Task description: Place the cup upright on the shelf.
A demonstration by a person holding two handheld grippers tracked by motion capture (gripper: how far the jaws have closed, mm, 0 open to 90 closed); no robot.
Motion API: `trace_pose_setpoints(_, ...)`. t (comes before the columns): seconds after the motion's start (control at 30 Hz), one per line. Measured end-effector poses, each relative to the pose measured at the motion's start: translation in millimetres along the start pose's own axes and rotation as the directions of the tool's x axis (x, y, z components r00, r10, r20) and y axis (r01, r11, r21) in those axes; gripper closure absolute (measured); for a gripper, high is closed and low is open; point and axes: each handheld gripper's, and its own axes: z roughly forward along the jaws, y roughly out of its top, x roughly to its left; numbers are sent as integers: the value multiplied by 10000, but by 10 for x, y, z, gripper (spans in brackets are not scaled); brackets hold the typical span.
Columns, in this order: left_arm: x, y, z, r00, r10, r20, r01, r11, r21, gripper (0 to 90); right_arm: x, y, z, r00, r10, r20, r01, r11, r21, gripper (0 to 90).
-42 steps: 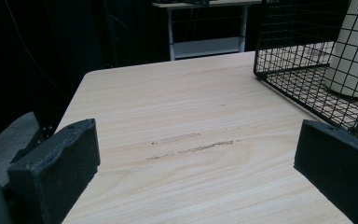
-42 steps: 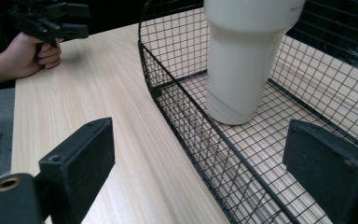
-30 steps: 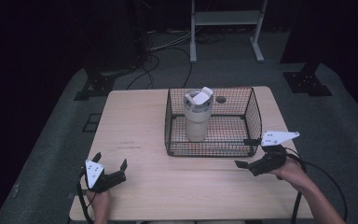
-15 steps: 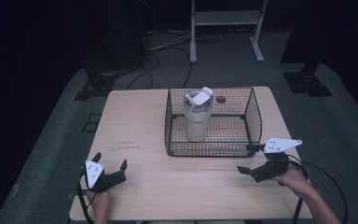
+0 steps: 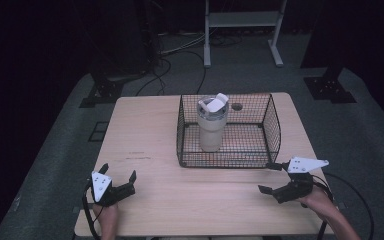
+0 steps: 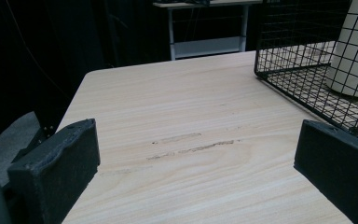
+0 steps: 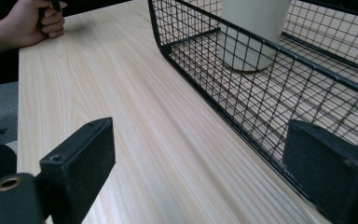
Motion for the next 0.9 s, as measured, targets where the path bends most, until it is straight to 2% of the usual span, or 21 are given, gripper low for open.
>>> trace_pose_setpoints(0.6,-1,0,3,10000,-11,-6,11,10000,5,0,-25,-349,-71,9973,471,568,-466,9989,-101,88)
trace_pose_setpoints(0.9,0,0,5,10000,-30,-12,30,10000,-3,0,-17,-531,-135,9897,1147,860,-1106,9925,-513,87)
